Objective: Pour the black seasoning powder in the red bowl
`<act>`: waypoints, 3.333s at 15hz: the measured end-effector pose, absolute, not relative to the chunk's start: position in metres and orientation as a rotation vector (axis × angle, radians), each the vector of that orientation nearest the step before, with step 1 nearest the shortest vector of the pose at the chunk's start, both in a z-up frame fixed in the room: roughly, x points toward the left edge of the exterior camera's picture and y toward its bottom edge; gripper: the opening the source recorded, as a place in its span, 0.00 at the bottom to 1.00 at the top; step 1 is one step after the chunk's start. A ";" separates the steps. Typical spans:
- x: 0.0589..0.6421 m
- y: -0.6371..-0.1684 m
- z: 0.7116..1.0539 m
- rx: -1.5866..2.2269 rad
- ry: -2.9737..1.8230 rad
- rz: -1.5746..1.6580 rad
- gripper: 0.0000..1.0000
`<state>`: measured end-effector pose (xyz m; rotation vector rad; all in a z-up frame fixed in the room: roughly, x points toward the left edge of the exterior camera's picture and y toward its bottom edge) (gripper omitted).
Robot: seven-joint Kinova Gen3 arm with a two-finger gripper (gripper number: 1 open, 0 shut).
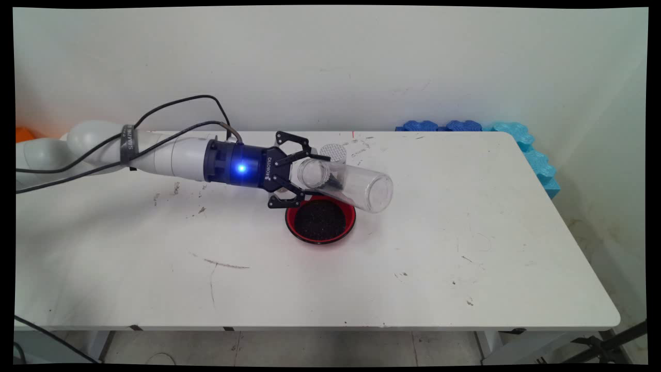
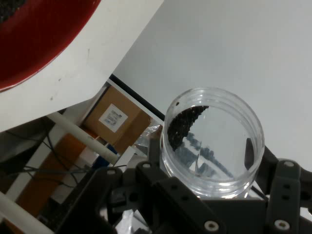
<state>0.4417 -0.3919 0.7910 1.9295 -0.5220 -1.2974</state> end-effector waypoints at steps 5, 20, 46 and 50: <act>0.436 -0.387 0.794 1.892 -0.638 -1.246 0.00; 0.412 -0.382 0.821 1.738 -0.932 -1.067 0.00; 0.377 -0.389 0.905 1.140 -1.673 -0.498 0.00; 0.370 -0.394 0.920 1.074 -1.705 -0.420 0.00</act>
